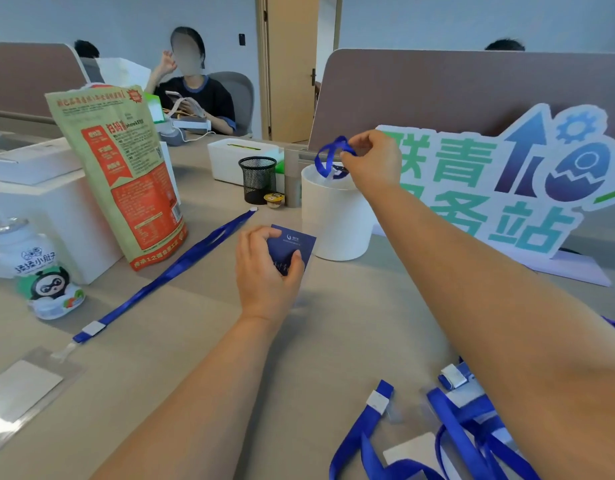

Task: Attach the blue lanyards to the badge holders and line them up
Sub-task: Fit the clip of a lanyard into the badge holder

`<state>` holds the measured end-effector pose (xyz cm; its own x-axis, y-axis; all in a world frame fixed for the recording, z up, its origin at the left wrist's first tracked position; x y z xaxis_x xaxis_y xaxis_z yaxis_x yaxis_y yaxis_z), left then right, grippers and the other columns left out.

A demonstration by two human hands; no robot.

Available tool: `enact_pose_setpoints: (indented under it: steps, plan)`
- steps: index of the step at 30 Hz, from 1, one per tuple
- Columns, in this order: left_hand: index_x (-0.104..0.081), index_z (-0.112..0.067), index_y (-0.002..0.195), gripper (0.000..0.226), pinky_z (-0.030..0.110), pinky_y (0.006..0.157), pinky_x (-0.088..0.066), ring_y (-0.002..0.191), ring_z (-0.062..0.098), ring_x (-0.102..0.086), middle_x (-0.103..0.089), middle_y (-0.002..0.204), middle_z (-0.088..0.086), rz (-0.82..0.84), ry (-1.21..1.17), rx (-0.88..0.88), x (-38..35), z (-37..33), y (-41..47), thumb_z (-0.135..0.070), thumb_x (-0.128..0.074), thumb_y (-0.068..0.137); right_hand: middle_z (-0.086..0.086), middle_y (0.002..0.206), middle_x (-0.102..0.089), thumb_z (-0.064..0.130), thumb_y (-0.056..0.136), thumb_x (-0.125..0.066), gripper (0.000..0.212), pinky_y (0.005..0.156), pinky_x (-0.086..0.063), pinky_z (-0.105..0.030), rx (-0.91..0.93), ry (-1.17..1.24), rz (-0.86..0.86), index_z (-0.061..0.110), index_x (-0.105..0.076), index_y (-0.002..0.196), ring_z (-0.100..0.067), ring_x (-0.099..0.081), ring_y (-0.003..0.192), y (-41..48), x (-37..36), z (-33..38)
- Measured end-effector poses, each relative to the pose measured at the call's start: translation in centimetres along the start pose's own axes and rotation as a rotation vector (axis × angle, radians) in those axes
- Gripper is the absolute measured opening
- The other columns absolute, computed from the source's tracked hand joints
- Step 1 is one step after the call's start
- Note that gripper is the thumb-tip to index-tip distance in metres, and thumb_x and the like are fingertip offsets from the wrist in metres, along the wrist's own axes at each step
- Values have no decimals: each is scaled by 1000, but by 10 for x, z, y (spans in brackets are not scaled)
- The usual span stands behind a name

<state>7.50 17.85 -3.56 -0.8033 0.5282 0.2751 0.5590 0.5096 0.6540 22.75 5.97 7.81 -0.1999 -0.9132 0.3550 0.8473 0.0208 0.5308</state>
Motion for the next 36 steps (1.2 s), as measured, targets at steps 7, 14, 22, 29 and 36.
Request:
enact_pose_setpoints:
  steps: [7, 14, 22, 29, 36]
  plan:
    - [-48, -10, 114, 48, 34, 85, -52, 115, 19, -42, -46, 124, 9, 63, 35, 31, -1, -3, -2, -11, -74, 74, -2, 115, -60, -4, 85, -47, 31, 63, -35, -8, -5, -144, 4, 12, -63, 107, -8, -50, 85, -2, 6, -3]
    - [-48, -10, 111, 40, 35, 83, -51, 104, 10, -41, -48, 120, 8, 89, 10, -6, -1, -10, -5, -9, -70, 78, 5, 87, -58, 3, 85, -51, 17, 54, -36, 1, 60, -56, 52, 10, -64, 93, -8, -51, 78, -30, 33, -10]
    - [-50, -12, 101, 19, 37, 71, -48, 88, 16, -51, -53, 107, 1, 240, -16, -125, -13, -51, -22, -15, -61, 85, 19, 71, -55, 4, 83, -56, 13, 55, -38, 2, 27, -135, 125, 13, -65, 84, 9, -52, 56, -75, 118, -48]
    - [-49, -21, 86, 8, 29, 66, -37, 78, 10, -45, -48, 89, -11, 521, 38, -267, -55, -114, -48, -24, -56, 88, 14, 70, -57, 3, 83, -57, 14, 57, -45, -12, -85, -240, 150, 15, -63, 80, 0, -54, 56, -122, 204, -87]
    - [-48, -15, 78, 23, 30, 62, -36, 70, 19, -49, -51, 74, -4, 562, 134, -245, -76, -139, -69, -33, -50, 91, 14, 73, -58, 4, 83, -63, 8, 62, -42, -5, -105, -317, 310, 11, -67, 86, 2, -53, 64, -162, 240, -107]
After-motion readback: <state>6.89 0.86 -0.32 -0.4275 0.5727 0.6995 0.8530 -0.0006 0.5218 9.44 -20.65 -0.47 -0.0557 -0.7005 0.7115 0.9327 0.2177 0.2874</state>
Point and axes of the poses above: each hand's wrist, its own y-axis towards the middle knuckle, its own x-axis out of the back of the hand, z = x × y, the point moved 3 cm from there along y, towards the middle knuckle
